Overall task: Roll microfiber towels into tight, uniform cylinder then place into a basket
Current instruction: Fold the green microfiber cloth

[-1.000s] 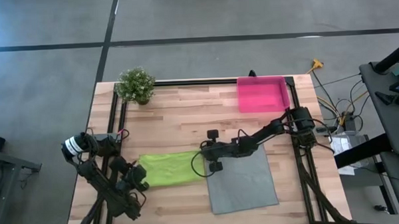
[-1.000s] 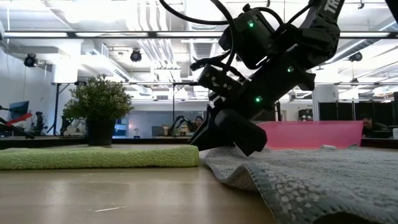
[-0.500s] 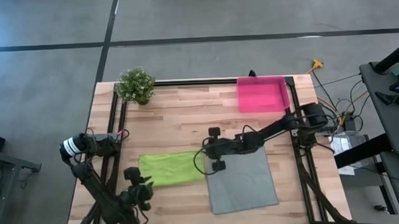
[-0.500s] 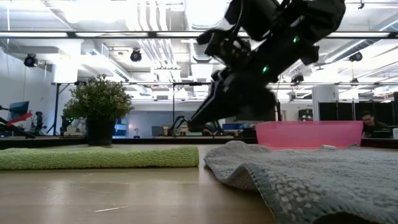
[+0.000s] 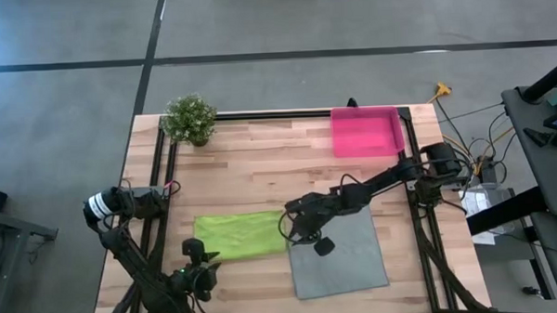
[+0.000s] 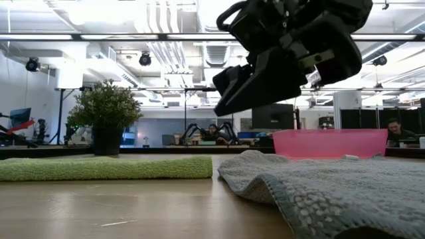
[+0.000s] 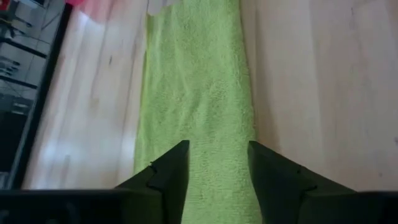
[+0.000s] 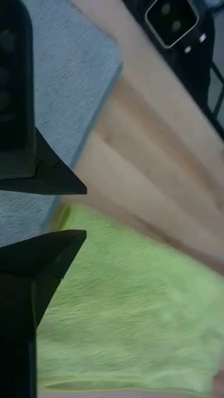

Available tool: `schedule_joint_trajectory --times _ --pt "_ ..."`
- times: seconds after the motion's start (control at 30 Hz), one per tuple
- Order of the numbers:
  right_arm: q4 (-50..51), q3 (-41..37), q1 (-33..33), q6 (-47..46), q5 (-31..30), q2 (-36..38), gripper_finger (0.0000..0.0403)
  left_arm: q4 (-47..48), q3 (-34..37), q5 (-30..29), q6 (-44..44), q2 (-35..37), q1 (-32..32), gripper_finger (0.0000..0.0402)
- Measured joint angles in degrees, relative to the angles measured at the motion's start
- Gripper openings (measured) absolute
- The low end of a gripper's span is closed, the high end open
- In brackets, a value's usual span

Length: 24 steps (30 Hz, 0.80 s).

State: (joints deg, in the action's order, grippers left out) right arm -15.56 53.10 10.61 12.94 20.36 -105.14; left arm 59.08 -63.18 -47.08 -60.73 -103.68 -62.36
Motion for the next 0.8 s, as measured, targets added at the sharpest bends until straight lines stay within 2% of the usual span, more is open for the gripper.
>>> schedule_joint_trajectory --times 0.17,0.37,0.43,0.5,0.6,0.7,0.8 --pt "-1.4 0.0 0.6 1.6 -1.6 0.0 0.0110 -3.9 1.3 -0.8 -0.2 -0.4 0.1 0.0193" --pt "-3.1 0.0 2.2 2.4 -7.0 -1.6 0.0174 -6.2 1.4 -5.7 -0.3 -1.5 2.0 0.0222" --pt "-3.7 0.0 2.8 2.7 -9.2 -2.3 0.0195 -6.3 1.4 -3.8 -0.2 -1.7 3.0 0.0223" --pt "-4.6 0.1 3.3 2.7 -9.9 -3.0 0.0210 -6.0 1.4 0.5 0.6 -1.7 3.6 0.0223" --pt "-5.0 0.1 4.4 3.3 -10.1 -3.9 0.0220 -5.7 1.4 5.0 1.5 -1.7 3.7 0.0224" --pt "-7.2 0.1 5.5 4.0 -11.5 -5.5 0.0218 -6.1 1.4 3.6 1.4 -1.7 3.7 0.0224" --pt "-10.9 0.1 5.8 3.3 -17.2 -6.5 0.0210 -6.2 1.4 1.6 1.4 -1.7 3.9 0.0224"
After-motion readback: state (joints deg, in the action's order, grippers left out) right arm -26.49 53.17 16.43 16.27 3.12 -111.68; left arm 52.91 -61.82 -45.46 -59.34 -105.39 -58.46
